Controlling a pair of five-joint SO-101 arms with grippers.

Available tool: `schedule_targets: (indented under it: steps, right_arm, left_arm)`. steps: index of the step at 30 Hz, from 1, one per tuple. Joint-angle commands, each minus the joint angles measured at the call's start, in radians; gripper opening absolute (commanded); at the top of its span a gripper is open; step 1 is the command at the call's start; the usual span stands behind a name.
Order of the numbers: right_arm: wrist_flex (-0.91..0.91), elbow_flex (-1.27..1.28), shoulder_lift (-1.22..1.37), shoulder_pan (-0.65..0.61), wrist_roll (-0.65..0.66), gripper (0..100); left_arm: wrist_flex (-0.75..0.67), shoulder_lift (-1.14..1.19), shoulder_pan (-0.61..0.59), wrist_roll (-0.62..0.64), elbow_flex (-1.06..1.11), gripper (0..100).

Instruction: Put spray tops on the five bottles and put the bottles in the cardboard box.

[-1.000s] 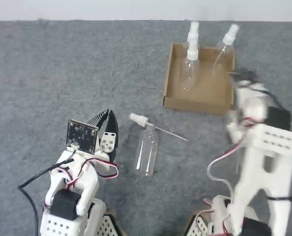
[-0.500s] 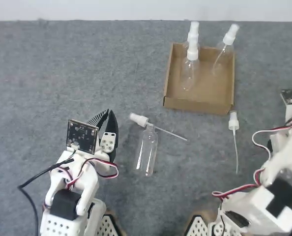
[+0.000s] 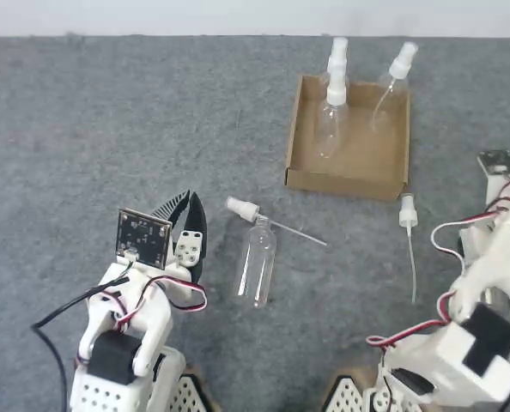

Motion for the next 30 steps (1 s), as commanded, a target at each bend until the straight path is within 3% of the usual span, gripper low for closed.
schedule_targets:
  steps: [1, 6, 11, 25, 30]
  right_arm:
    - [0.082, -0.095, -0.133, -0.113, -0.091, 25.9]
    - [0.139, -0.095, -0.209, -0.315, -0.218, 25.4]
    - [0.059, -0.040, -0.173, -0.418, -0.308, 25.3]
    - [-0.213, 0.005, 0.122, -0.406, -0.324, 25.0]
    - [-0.254, 0.005, 0.168, -0.392, -0.324, 13.5]
  left_arm:
    - [0.002, -0.008, -0.003, -0.009, -0.044, 1]
    - [0.002, -0.008, -0.003, -0.009, -0.044, 1]
    - [0.003, -0.008, -0.003, -0.009, -0.044, 1]
    - [0.002, -0.008, -0.003, -0.008, -0.042, 1]
    - [0.002, -0.008, -0.003, -0.008, -0.042, 1]
